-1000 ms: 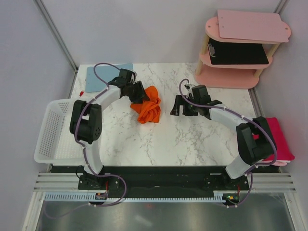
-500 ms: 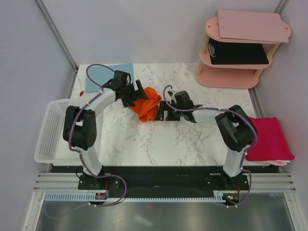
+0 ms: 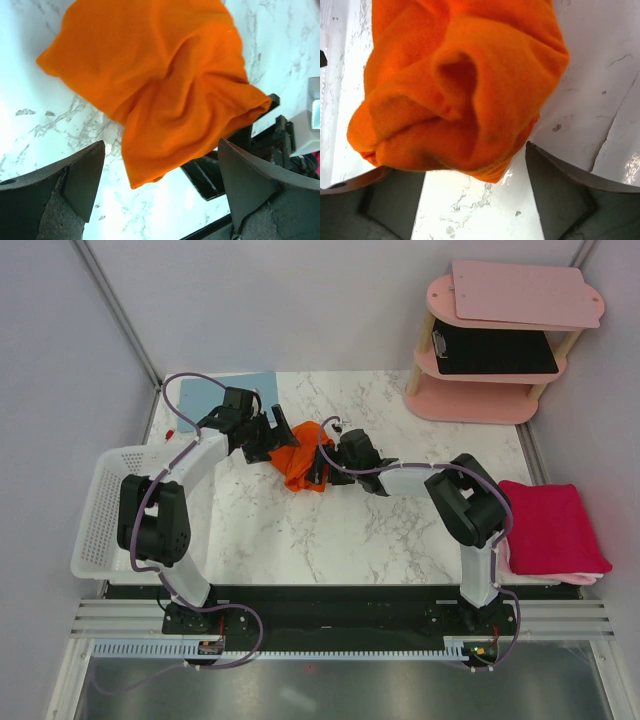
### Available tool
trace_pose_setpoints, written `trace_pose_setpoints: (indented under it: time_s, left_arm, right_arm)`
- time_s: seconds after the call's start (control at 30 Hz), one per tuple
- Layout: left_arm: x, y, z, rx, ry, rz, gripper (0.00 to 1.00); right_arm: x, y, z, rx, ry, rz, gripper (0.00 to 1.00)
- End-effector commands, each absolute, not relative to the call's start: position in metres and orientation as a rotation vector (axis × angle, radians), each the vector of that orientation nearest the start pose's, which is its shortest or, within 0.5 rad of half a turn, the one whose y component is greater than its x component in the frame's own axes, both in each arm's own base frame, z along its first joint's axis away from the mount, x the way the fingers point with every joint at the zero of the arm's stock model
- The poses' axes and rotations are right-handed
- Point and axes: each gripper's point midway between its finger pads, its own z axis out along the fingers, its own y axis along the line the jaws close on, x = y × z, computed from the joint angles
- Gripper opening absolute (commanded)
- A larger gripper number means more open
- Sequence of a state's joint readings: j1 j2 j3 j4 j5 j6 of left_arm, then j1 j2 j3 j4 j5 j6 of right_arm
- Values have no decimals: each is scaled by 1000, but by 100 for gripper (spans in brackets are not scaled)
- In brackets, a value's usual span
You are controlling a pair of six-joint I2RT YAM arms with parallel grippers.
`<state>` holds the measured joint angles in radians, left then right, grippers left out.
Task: Fold and stack the t-shirts
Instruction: Move the tshirt to the center of the board, then flatten out the tshirt
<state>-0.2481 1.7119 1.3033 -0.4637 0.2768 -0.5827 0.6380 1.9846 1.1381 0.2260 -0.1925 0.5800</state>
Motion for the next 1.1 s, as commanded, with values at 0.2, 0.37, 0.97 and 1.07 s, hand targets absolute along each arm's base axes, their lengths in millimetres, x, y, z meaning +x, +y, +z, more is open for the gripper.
trace_pose_setpoints:
  time_s: [0.2, 0.37, 0.97, 1.07]
  left_arm:
    - [390, -156, 134, -257, 2505, -620, 100]
    - [384, -145, 130, -268, 2519, -572, 100]
    - [372, -119, 138, -293, 2500, -519, 100]
    - [369, -117, 139, -290, 2500, -516, 100]
  right_arm:
    - [376, 335, 33, -137, 2340, 755, 0]
    - [392, 309, 98, -196, 2241, 548, 0]
    - [378, 152, 421, -12, 1699, -62, 0]
    - [380, 153, 438, -21, 1669, -58, 0]
